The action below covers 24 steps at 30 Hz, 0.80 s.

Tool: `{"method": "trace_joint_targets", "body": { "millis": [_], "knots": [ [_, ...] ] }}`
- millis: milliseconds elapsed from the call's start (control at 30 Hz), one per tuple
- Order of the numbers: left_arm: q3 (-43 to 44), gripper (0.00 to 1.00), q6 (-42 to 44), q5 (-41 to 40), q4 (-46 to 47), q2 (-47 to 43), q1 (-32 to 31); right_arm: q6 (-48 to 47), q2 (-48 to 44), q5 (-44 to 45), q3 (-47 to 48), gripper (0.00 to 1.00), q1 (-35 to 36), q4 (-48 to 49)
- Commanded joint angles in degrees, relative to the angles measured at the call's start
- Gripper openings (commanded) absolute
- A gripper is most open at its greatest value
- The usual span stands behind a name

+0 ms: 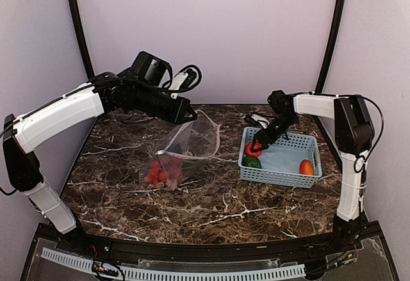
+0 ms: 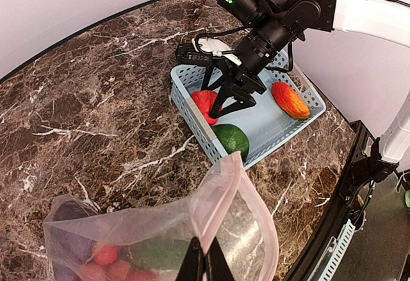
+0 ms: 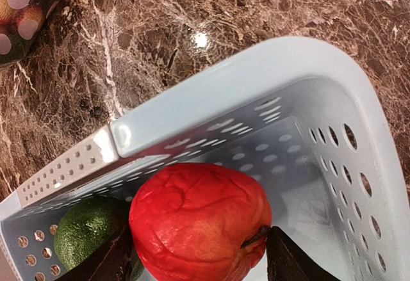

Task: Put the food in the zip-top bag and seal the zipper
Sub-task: Pick up the fake fruit from the bin.

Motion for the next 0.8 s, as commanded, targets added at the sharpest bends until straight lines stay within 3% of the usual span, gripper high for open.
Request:
{"method": "trace_joint_targets", "body": {
  "millis": [0, 367, 767],
  "knots": [
    [-0.63, 0.01, -0.61, 1.11, 1.98, 0.00, -0.23, -0.64, 1.27, -0.77, 0.66, 0.62, 0.11, -0.33],
    [-1.32, 0.01, -0.99, 1.51, 2.52, -0.44, -0.26, -1.02, -5.01, 2.37, -1.83, 0.43, 0.11, 0.18],
    [-2.08, 0.01, -1.49, 1.27, 3.03, -0.61, -0.28, -1.55, -9.49, 4.22, -3.85, 0.39, 0.16, 0.59]
  ]
}}
